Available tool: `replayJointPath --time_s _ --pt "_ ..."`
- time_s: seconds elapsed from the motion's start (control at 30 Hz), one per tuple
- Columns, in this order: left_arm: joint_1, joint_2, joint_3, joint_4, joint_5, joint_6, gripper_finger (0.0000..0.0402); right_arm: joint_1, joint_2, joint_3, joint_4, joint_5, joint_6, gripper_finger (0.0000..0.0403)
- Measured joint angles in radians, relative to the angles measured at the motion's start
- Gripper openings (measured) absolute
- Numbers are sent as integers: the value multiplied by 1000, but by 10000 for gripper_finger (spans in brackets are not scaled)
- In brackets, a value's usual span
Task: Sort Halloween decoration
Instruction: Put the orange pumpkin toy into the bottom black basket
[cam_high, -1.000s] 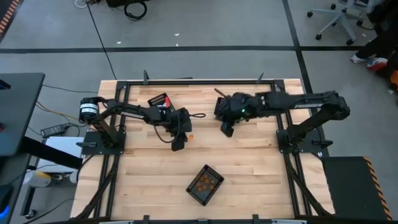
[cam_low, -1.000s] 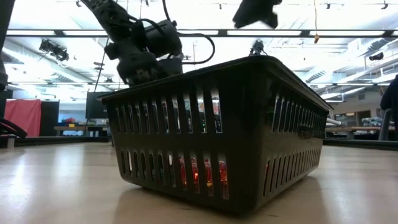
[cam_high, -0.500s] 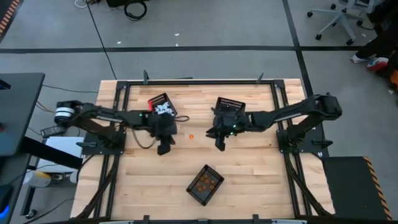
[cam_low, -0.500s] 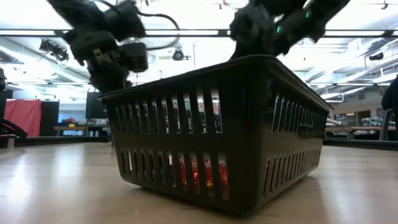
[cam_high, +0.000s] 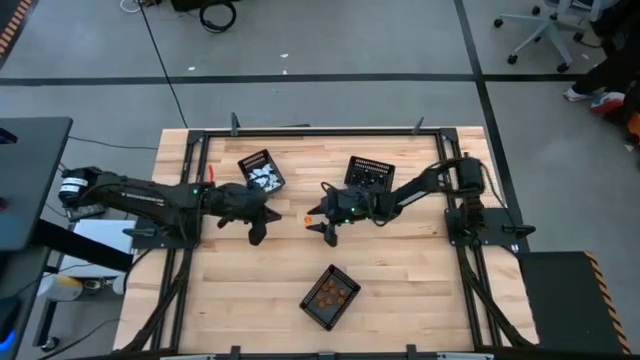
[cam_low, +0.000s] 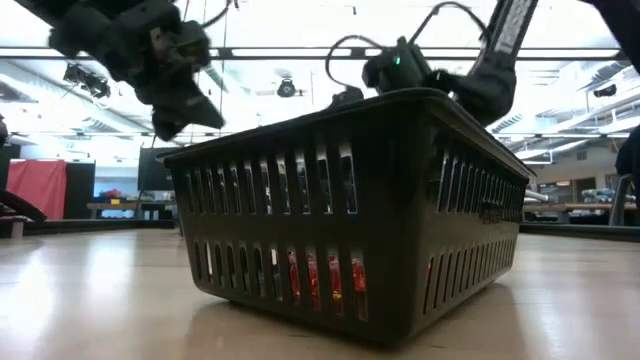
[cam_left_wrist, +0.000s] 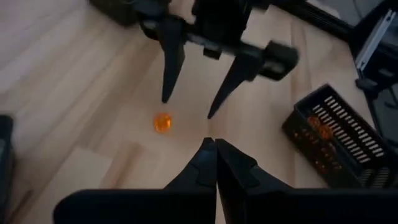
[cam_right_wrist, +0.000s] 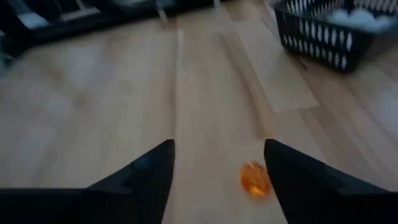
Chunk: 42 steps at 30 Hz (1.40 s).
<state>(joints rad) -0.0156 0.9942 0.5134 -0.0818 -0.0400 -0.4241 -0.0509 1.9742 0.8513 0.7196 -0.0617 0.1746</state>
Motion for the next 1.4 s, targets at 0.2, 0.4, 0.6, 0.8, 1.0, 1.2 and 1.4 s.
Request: replayJointPath --time_s 0.2,0.4,0.6,0.8,1.0,1.2,1.4 --pt "-12 -66 -36 12 -64 -44 7 -4 118 10 95 32 -49 257" --pt "-12 -89 -46 12 -68 -73 7 -17 201 43 146 13 -40 235" --pt "-12 -107 -47 15 -67 -73 7 -22 209 43 142 15 -48 187" --pt "-12 -107 -47 15 -67 -75 7 -23 211 42 125 21 -53 113" --pt "-12 -107 -47 17 -67 -78 7 -23 212 42 122 25 -55 82" --pt "-12 -107 -47 15 -65 -78 7 -23 181 40 87 19 -63 80" --pt "-12 -107 -47 8 -64 -78 7 -18 134 35 46 -14 -63 80"
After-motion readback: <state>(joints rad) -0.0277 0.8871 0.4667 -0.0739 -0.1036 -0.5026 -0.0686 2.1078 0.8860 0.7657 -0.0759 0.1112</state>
